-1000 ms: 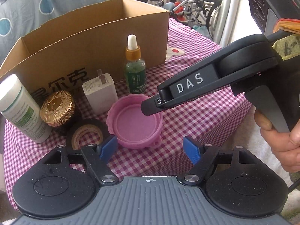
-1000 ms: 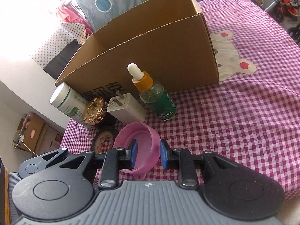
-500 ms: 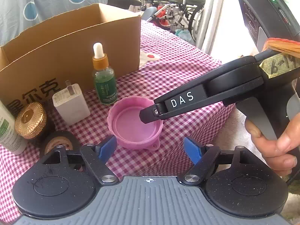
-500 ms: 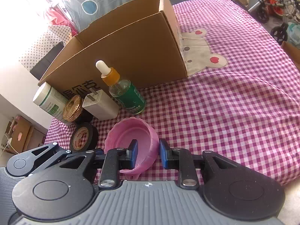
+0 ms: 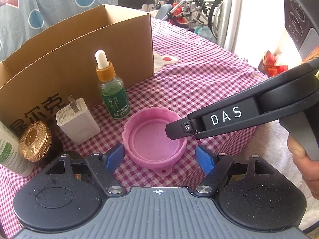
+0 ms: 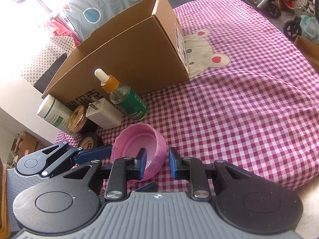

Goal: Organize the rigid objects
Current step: 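Close the right gripper on the rim of the pink lid, then lift the pink lid with the right gripper and carry it over the box, then lower the pink lid into the box and open the right gripper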

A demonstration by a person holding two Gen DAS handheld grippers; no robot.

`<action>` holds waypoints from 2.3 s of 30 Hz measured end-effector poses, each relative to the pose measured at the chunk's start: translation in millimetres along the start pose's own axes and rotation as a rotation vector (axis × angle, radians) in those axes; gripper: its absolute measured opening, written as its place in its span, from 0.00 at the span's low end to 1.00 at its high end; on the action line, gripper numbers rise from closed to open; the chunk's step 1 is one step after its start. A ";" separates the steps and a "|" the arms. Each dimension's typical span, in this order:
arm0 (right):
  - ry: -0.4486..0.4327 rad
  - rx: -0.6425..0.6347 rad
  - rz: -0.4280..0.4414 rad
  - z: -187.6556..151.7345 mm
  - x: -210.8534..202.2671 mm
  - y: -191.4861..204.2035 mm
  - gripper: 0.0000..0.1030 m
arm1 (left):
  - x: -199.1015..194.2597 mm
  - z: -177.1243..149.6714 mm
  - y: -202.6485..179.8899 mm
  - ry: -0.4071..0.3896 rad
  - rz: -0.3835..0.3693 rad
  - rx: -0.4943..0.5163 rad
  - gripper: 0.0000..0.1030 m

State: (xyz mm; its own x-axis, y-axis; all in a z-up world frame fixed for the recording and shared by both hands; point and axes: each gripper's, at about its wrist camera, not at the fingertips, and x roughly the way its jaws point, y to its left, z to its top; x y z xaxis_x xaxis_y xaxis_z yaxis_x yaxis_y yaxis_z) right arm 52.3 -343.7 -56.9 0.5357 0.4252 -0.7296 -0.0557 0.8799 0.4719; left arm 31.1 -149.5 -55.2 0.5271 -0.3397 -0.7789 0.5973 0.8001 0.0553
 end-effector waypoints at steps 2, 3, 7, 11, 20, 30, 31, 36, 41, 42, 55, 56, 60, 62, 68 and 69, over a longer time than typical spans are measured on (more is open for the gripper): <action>-0.002 0.005 0.002 -0.5 -0.1 0.1 0.25 | -0.4 -0.8 -1.1 0.001 0.012 0.012 0.73; -0.004 0.006 0.003 -0.8 -0.4 0.4 0.25 | 0.9 -0.3 -1.7 0.001 0.021 0.019 0.72; -0.008 0.010 0.008 -1.8 -0.6 0.0 0.25 | 2.6 1.2 -0.2 0.004 0.024 0.008 0.69; -0.013 0.017 0.012 -3.8 -0.8 0.7 0.25 | 4.0 2.8 0.0 0.003 0.025 0.003 0.68; -0.023 0.040 0.014 -6.7 -3.4 2.1 0.27 | 0.2 4.6 -4.6 -0.016 0.028 0.009 0.68; -0.062 0.035 0.016 -11.5 -21.2 9.3 0.27 | -18.4 4.4 -12.1 -0.058 0.038 0.016 0.68; -0.068 0.033 0.016 -12.0 -23.8 10.8 0.27 | -21.6 4.5 -12.7 -0.066 0.040 0.016 0.68; -0.122 -0.006 0.004 -13.2 -44.0 26.7 0.27 | -41.5 5.3 -14.4 -0.123 0.051 0.007 0.68; -0.206 -0.071 0.012 -4.7 -68.0 53.2 0.27 | -73.4 12.5 -6.2 -0.214 0.082 -0.013 0.68; -0.222 -0.086 0.019 -0.8 -72.1 59.5 0.27 | -80.0 14.9 -3.1 -0.236 0.093 -0.016 0.68; -0.240 -0.288 0.143 110.2 -50.1 142.3 0.27 | -116.7 82.9 87.4 -0.336 0.250 -0.076 0.69; -0.210 -0.285 0.154 123.2 -40.1 144.6 0.27 | -111.7 89.4 98.5 -0.309 0.246 -0.088 0.69; -0.042 -0.216 0.197 170.5 15.9 136.8 0.27 | -81.2 103.6 144.8 -0.181 0.204 -0.170 0.69; 0.038 -0.172 0.209 185.6 43.0 132.9 0.27 | -61.6 105.7 168.1 -0.099 0.169 -0.218 0.69; 0.277 -0.084 0.190 213.2 126.8 119.2 0.27 | -3.3 109.7 215.0 0.131 0.057 -0.315 0.69; 0.306 -0.080 0.182 214.7 136.9 117.4 0.27 | 5.2 107.9 220.0 0.167 0.042 -0.328 0.69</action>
State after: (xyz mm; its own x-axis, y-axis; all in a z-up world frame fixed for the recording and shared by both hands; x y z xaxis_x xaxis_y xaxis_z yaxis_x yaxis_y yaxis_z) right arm 299.9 -227.7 4.9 0.2343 0.6092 -0.7576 -0.1988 0.7929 0.5761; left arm 230.5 -28.5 20.2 0.4250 -0.2391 -0.8730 0.3376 0.9368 -0.0922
